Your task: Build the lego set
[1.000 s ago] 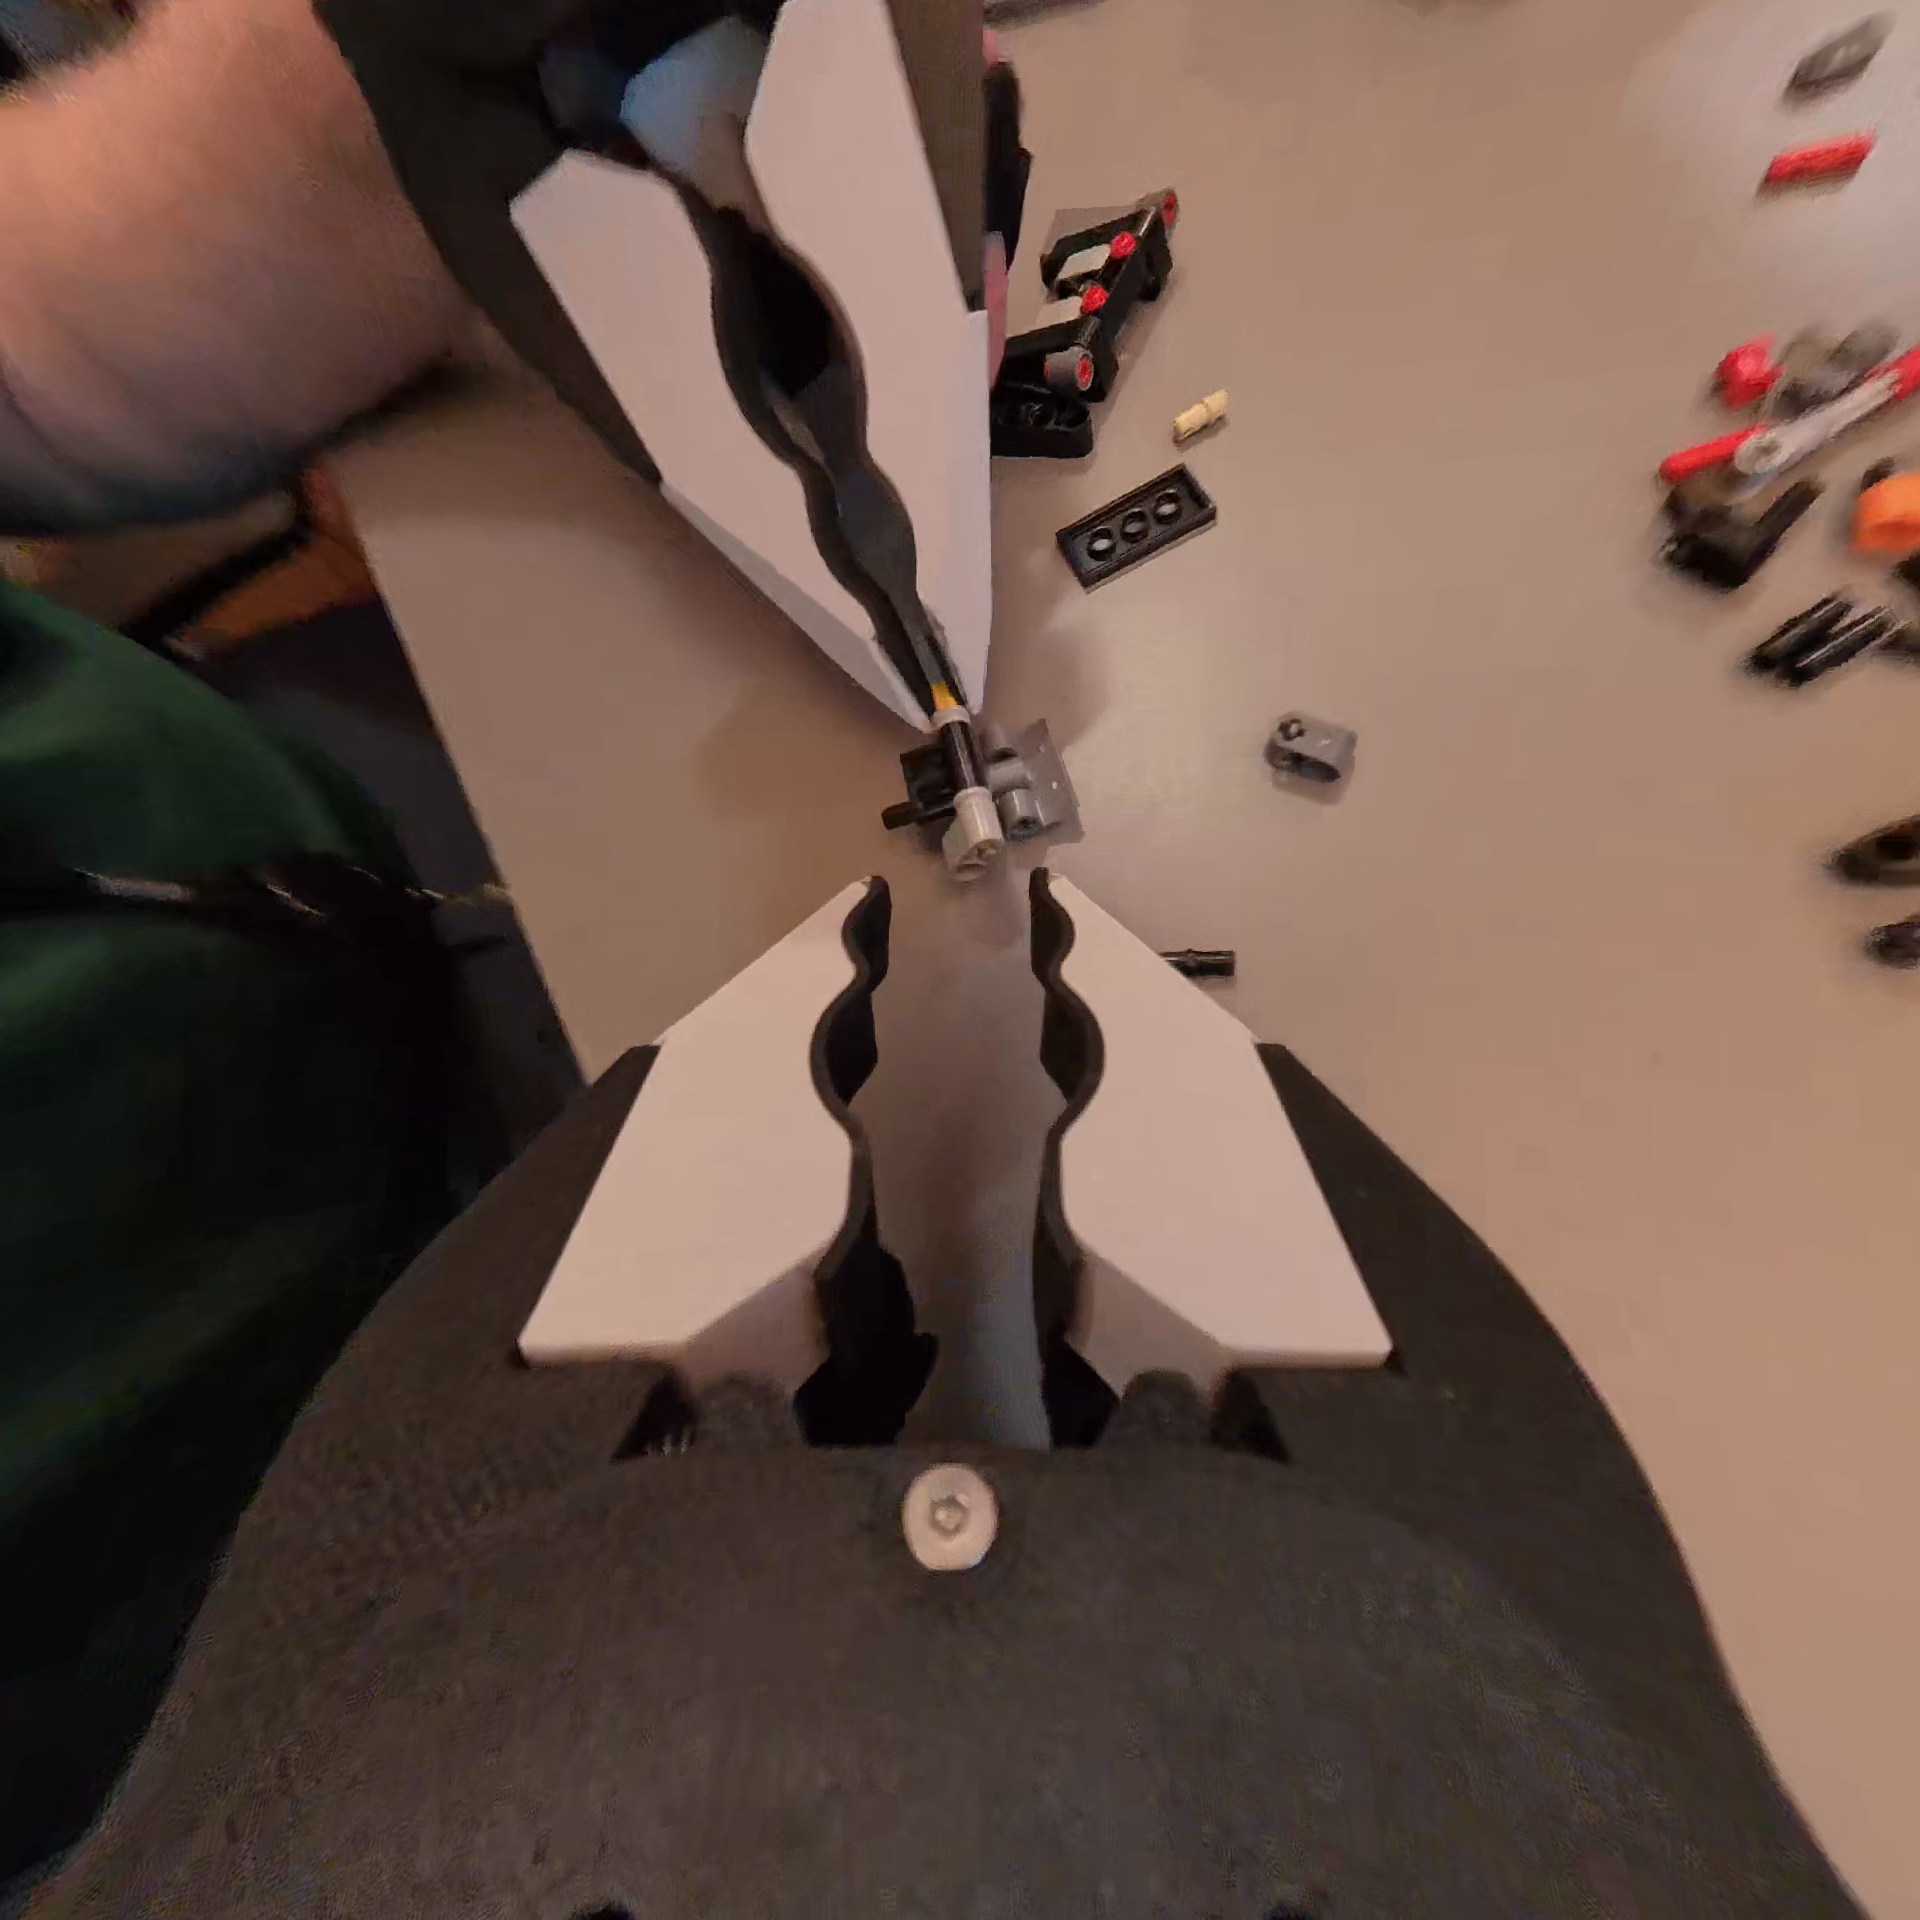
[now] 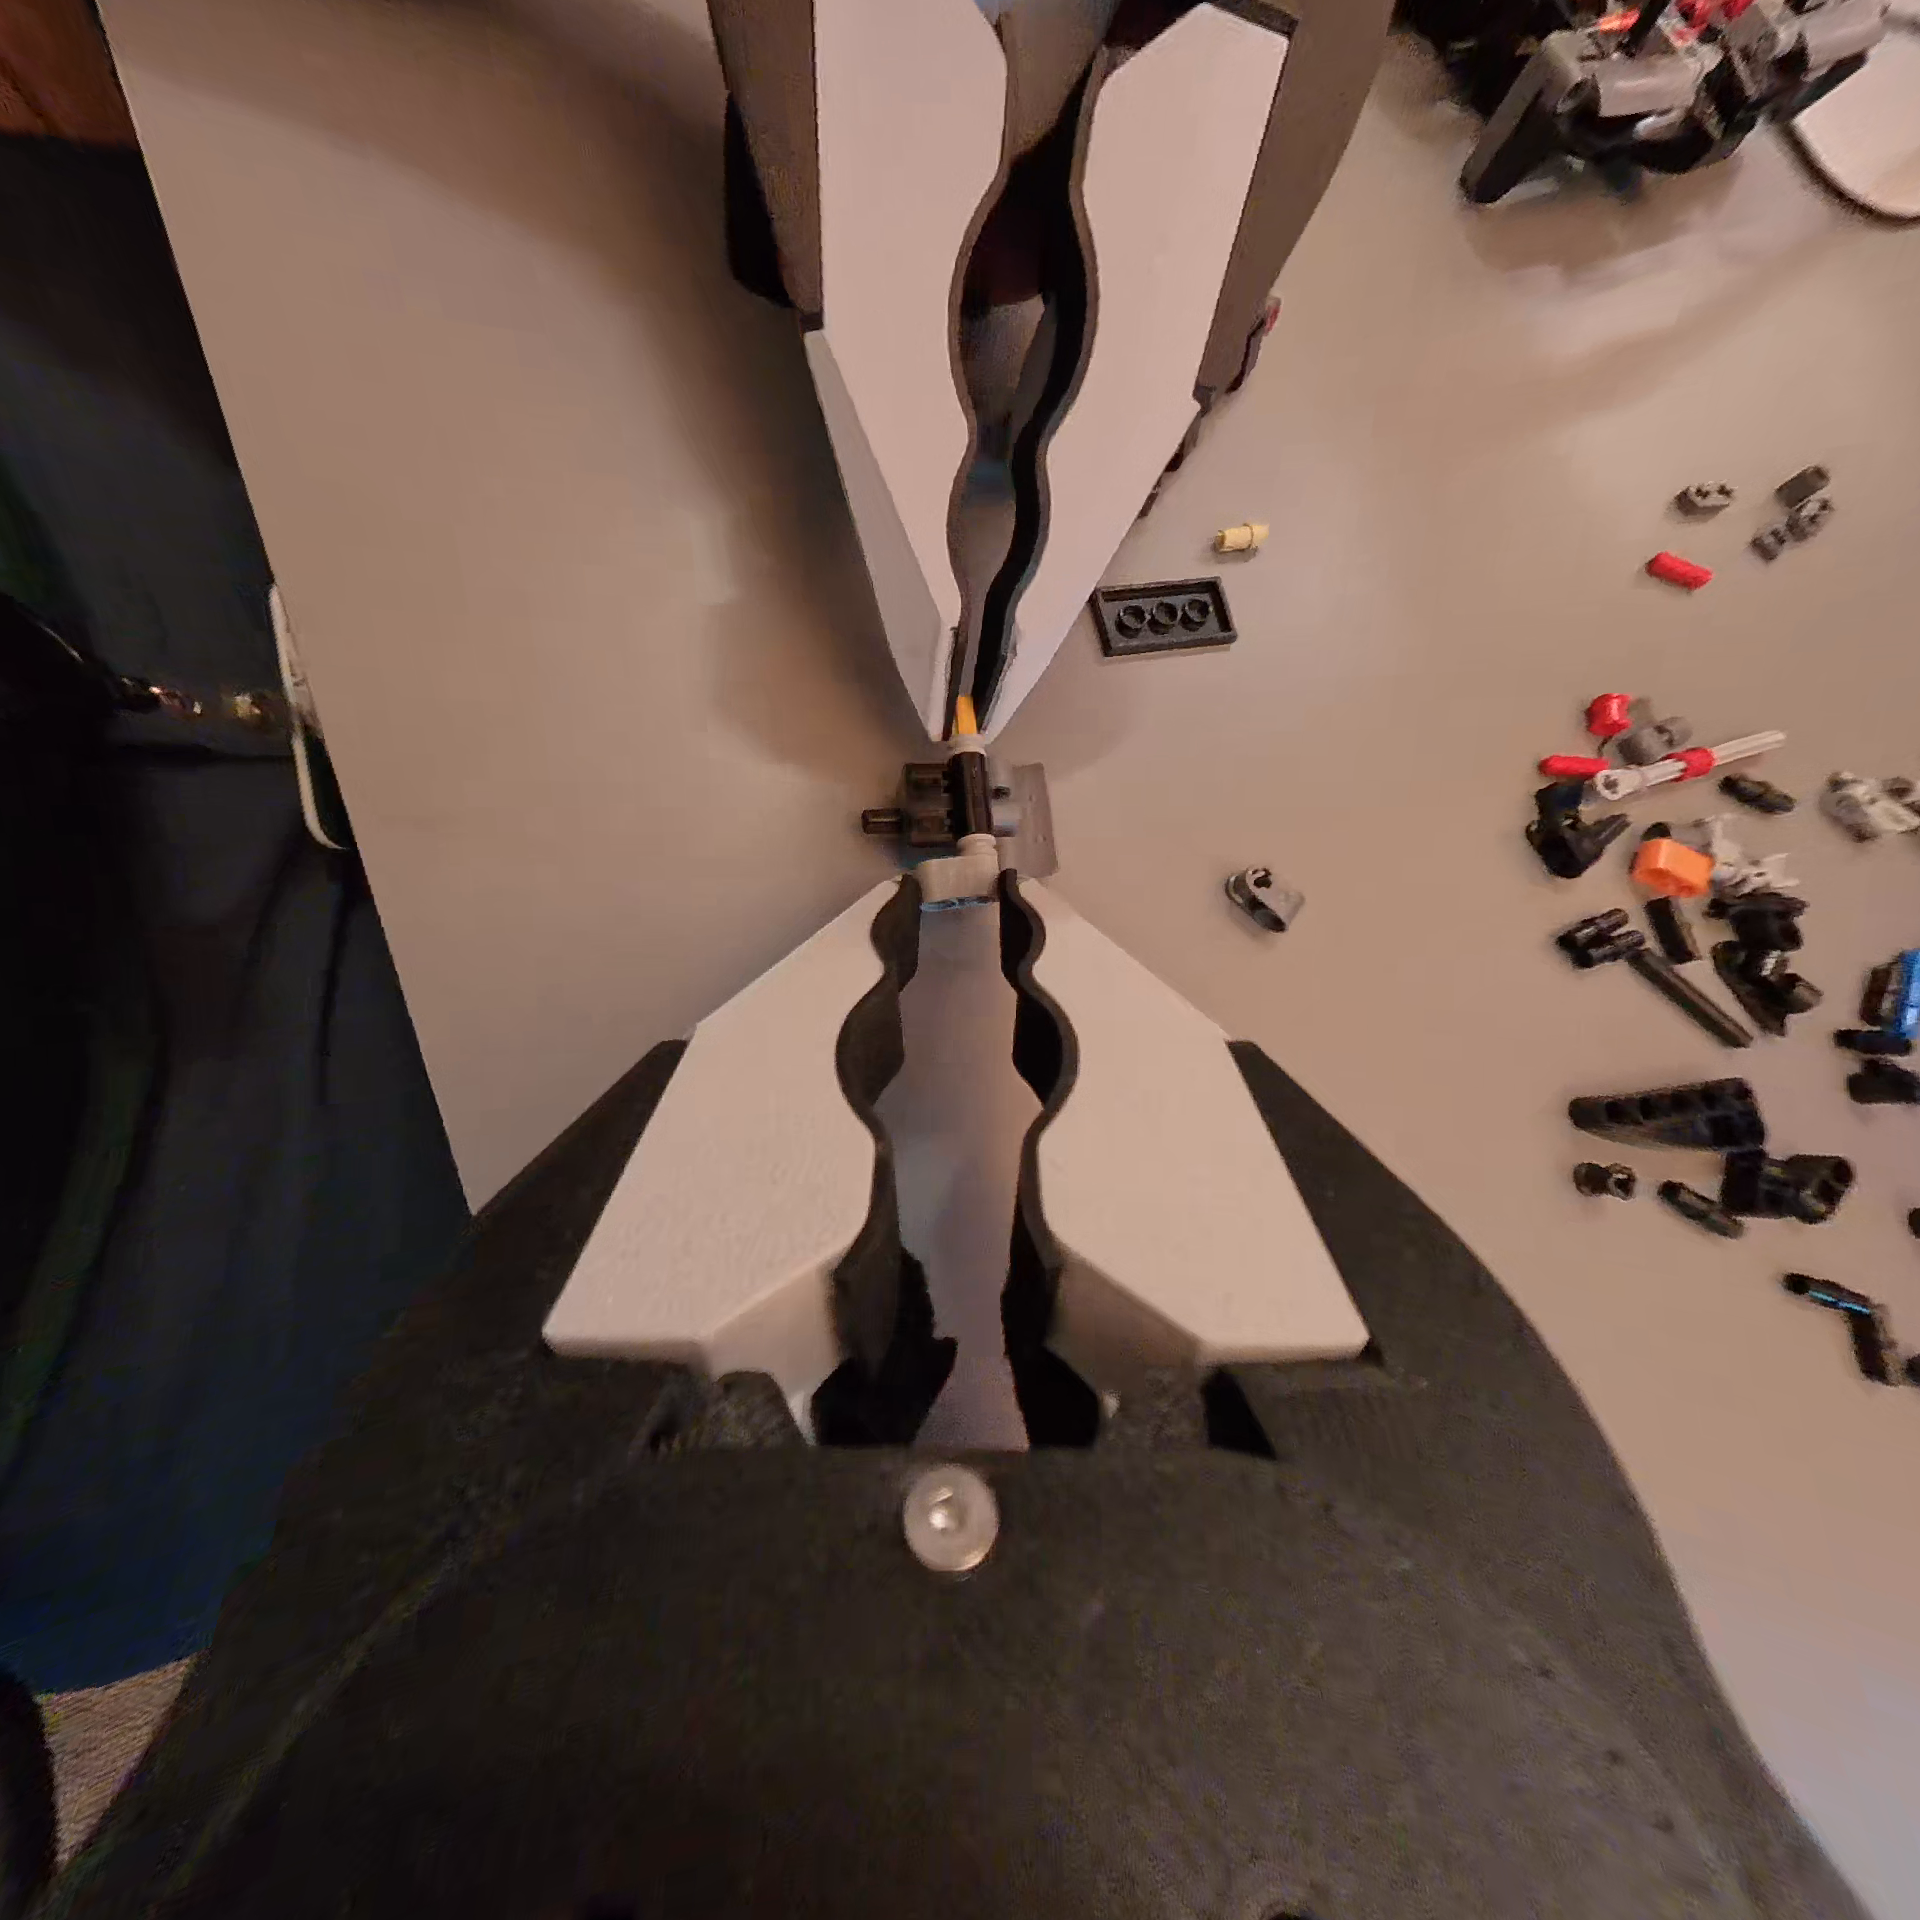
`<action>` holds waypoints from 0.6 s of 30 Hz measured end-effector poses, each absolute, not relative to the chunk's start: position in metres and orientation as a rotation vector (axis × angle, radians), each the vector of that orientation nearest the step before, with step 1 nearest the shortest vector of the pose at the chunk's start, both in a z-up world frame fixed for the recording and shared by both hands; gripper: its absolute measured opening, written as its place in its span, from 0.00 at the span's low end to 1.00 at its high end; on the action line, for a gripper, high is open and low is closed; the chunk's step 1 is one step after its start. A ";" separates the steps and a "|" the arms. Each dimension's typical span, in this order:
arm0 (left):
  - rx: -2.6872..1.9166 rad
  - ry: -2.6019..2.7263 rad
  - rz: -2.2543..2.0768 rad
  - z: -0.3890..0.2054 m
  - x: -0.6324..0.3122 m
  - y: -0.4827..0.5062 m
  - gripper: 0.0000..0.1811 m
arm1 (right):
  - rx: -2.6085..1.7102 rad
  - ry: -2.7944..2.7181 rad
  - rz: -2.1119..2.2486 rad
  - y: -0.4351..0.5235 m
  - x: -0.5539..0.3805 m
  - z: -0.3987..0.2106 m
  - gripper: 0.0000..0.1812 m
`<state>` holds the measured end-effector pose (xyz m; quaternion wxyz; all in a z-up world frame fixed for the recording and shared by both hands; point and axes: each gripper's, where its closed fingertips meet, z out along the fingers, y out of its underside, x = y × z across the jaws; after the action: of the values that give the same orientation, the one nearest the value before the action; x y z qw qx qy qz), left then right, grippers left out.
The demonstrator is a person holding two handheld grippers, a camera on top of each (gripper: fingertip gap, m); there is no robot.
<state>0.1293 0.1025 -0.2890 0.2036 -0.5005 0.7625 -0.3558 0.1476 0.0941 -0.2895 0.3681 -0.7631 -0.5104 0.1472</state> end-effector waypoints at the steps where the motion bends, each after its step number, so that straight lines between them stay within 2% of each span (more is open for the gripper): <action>1: -1.392 2.129 -0.995 -0.289 0.129 0.102 0.01 | -1.967 -1.308 0.395 0.094 0.147 -0.289 0.07; 18: -1.382 2.127 -0.989 -0.289 0.130 0.103 0.01 | -2.057 -1.257 0.544 0.092 0.145 -0.289 0.07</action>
<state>0.1300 0.1029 -0.2893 0.2078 -0.4966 0.7642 -0.3554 0.1449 0.0920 -0.2890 0.3290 -0.7859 -0.4805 0.2078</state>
